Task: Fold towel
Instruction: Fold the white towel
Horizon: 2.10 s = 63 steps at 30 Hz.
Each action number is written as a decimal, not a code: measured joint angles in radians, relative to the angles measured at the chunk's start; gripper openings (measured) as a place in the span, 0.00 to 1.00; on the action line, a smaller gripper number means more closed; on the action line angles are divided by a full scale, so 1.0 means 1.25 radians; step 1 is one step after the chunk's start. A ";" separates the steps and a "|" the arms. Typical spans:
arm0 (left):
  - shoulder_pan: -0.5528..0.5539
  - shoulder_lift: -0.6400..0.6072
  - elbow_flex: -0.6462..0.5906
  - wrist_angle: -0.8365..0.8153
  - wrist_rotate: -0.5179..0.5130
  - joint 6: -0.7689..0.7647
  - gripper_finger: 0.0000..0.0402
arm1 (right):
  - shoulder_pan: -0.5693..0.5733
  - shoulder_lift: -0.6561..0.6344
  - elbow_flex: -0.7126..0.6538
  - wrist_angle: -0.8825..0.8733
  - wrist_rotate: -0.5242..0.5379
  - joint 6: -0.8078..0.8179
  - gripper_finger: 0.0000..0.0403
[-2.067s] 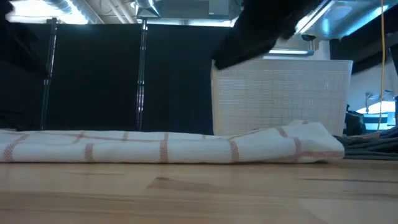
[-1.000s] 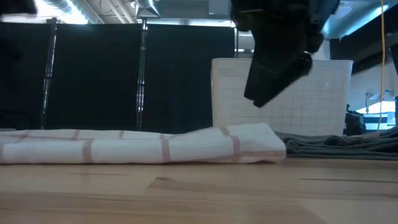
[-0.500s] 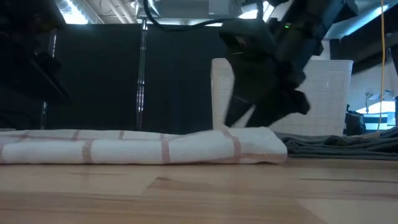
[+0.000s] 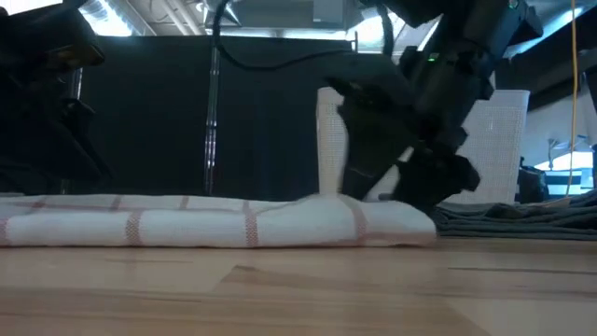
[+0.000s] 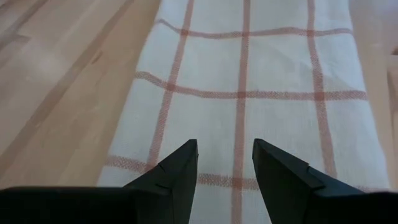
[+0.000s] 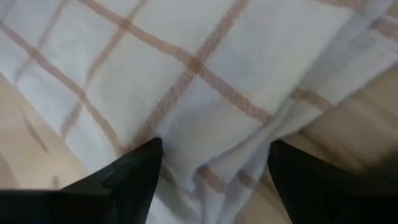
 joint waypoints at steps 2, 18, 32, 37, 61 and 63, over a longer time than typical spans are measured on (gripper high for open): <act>0.000 0.000 0.000 0.001 0.000 0.000 0.37 | 0.000 0.023 0.000 0.031 0.017 -0.001 0.73; 0.002 0.000 0.000 0.012 0.000 0.012 0.37 | 0.023 0.066 -0.003 0.109 0.155 -0.042 0.29; 0.045 0.058 0.001 0.224 0.025 0.102 0.37 | 0.087 -0.022 0.003 0.050 0.251 -0.042 0.09; 0.082 0.147 0.001 0.313 0.091 0.121 0.37 | 0.088 -0.030 0.048 0.056 0.261 -0.103 0.03; 0.105 0.071 0.054 0.247 0.206 0.211 0.37 | 0.067 0.000 0.123 0.399 0.340 -0.467 0.05; 0.081 0.013 0.056 0.156 0.235 0.136 0.37 | 0.067 0.000 0.123 0.394 0.340 -0.467 0.05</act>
